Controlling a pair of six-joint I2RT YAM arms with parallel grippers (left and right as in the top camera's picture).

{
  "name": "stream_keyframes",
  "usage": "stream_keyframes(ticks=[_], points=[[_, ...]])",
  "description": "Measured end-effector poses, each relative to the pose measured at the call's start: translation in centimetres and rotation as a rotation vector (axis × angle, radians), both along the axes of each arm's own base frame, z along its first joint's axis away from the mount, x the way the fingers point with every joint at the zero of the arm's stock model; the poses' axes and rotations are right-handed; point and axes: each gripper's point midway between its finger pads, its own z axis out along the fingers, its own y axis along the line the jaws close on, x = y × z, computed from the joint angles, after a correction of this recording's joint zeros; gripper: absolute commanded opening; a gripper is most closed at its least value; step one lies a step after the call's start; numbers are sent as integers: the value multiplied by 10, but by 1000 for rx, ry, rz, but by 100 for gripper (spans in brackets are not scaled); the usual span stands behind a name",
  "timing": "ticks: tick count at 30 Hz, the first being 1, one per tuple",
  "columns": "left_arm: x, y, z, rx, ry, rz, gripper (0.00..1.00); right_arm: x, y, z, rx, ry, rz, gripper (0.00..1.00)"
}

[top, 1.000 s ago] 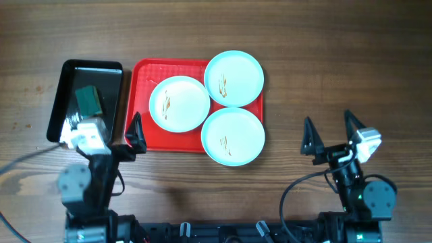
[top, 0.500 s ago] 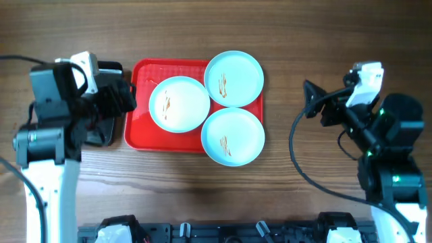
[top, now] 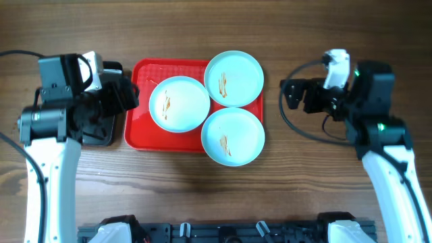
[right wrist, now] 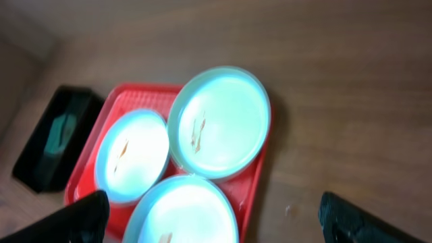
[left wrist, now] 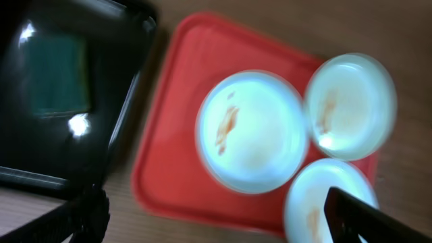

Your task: Clean dirty plates on tray and stack at the side

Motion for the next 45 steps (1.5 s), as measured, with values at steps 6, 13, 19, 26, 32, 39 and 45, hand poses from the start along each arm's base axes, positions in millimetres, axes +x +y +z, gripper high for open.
stream_keyframes(ticks=[6, 13, 19, 26, 32, 39, 45], points=[[5, 42, -10, 120, 187, 181, 100, 22, 65, 9, -50, 140, 99, 100], [7, 89, -4, 250, 164, 321, 100, 34, 142, -30, 38, 242, 131, 100], [19, 87, -13, 206, 163, 342, 100, 27, 187, -59, 18, 285, 130, 83], [35, 92, -20, 144, 135, 441, 100, 27, 215, -110, -12, 363, 87, 65], [36, 91, -20, 163, 136, 370, 100, 24, 218, -160, -67, 449, 75, 63], [38, 97, -36, 107, 173, 251, 100, 28, 218, -160, -98, 402, 114, 82], [70, 114, -83, 108, 213, 224, 96, 30, 218, -160, -144, 355, 175, 99]])
